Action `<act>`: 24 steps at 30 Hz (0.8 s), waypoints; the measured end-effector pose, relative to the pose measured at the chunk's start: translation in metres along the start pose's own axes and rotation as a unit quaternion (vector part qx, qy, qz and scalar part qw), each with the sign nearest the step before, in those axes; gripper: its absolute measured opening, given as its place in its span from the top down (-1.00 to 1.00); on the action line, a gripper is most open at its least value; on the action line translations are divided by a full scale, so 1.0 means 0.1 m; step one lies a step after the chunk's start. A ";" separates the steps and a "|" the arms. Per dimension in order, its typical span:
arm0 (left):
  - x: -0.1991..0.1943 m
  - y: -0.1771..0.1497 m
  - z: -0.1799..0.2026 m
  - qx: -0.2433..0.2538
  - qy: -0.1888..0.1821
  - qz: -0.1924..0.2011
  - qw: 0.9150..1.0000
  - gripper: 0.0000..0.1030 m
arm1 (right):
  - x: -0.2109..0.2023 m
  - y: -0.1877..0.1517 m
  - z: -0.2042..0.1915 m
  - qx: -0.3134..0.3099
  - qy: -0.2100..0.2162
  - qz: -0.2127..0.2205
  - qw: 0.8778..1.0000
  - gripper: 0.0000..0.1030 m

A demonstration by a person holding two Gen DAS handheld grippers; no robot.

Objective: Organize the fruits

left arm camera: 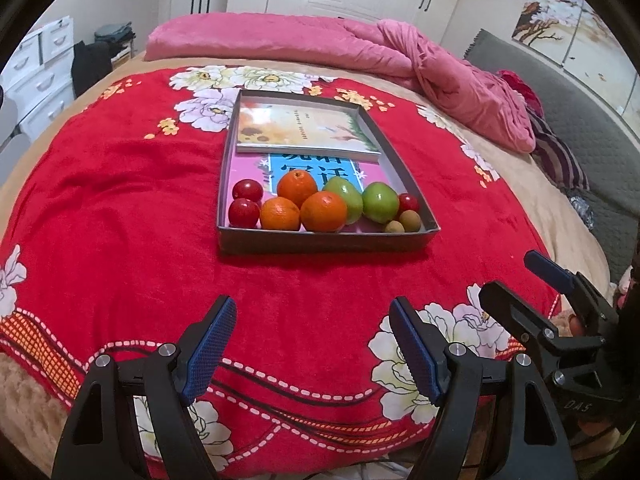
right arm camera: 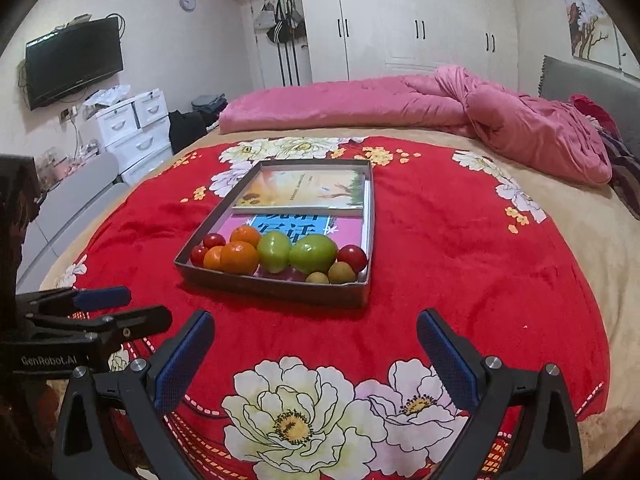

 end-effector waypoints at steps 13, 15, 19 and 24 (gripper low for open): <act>0.00 0.02 -0.01 0.001 0.006 0.003 1.000 -0.55 | 0.01 0.00 -0.01 -0.001 0.001 -0.002 1.000 -0.97; -0.01 0.01 -0.01 0.001 0.008 0.003 1.000 -0.55 | 0.01 0.00 -0.01 -0.001 0.001 -0.001 1.000 -0.97; -0.01 0.02 -0.01 0.002 0.008 0.004 1.000 -0.55 | 0.01 0.00 -0.01 0.000 0.000 -0.001 1.000 -0.97; -0.01 0.02 -0.02 0.001 0.007 0.005 1.000 -0.55 | 0.01 -0.01 0.00 0.001 0.000 -0.003 1.000 -0.97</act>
Point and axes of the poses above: each gripper's, at about its wrist camera, not at the fingertips, and x roughly the way its jaws point, z to its right, y to its top, the point moved 1 cm from there along x, roughly the way its jaws point, and after that the axes turned 10 degrees about y, right-handed, at the moved point
